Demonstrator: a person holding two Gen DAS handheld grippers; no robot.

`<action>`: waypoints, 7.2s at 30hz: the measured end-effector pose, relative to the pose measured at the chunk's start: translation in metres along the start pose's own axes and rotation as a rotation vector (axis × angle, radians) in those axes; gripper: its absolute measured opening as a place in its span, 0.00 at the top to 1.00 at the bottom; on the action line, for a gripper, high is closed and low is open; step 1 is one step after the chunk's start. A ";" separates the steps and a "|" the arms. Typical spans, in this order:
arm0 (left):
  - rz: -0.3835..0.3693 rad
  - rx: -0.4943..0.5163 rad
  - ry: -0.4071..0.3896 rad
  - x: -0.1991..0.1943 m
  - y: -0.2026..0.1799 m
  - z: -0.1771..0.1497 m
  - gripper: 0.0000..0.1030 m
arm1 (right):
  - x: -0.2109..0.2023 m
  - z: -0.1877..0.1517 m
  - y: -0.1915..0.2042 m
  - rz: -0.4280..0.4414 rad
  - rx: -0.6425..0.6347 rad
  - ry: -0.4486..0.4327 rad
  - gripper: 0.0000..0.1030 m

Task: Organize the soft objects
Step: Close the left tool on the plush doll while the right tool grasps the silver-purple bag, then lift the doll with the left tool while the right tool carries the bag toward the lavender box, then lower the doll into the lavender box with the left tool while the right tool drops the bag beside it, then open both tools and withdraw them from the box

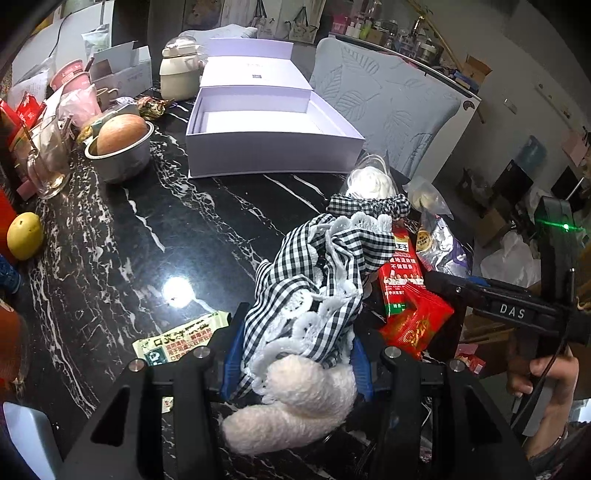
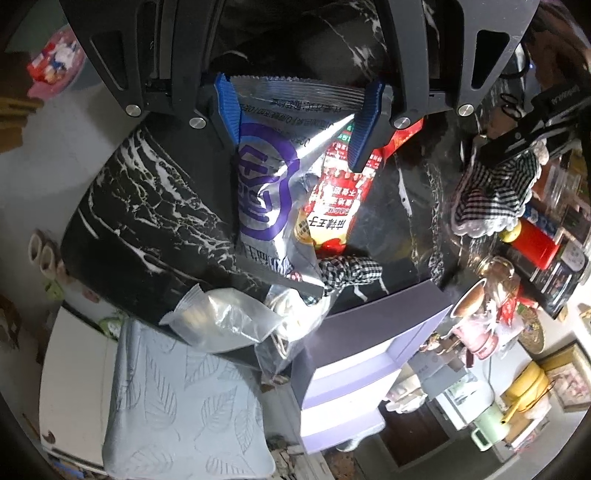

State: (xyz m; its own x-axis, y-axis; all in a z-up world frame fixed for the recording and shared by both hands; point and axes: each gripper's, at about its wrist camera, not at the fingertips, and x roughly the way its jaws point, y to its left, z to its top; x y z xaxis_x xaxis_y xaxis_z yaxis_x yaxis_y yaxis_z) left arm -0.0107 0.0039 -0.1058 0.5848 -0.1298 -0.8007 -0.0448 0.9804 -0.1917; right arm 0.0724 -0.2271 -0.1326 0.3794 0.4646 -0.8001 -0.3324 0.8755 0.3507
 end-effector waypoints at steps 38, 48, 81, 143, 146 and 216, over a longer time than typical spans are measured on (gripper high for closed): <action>-0.008 0.006 -0.053 -0.024 0.000 -0.006 0.53 | -0.047 -0.026 0.012 0.075 -0.007 -0.109 0.64; -0.003 0.025 -0.105 -0.045 -0.004 -0.005 0.53 | -0.068 -0.033 0.039 0.137 -0.077 -0.133 0.64; 0.113 0.100 -0.432 -0.084 -0.021 0.169 0.53 | -0.096 0.134 0.101 0.184 -0.350 -0.361 0.64; 0.251 -0.030 0.127 0.211 0.082 0.310 0.47 | 0.143 0.318 0.071 0.060 -0.274 0.088 0.59; 0.257 -0.012 0.130 0.209 0.079 0.309 0.32 | 0.143 0.317 0.071 0.052 -0.262 0.091 0.50; 0.169 0.167 -0.378 -0.133 -0.039 0.177 0.19 | -0.157 0.153 0.119 -0.083 -0.432 -0.477 0.14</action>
State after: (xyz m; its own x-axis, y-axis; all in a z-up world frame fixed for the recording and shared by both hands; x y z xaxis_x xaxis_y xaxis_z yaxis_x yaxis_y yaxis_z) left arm 0.0568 0.0088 0.1083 0.8368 0.0671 -0.5434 -0.0518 0.9977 0.0435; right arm 0.1049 -0.1752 0.1092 0.7276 0.4929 -0.4770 -0.5651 0.8250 -0.0095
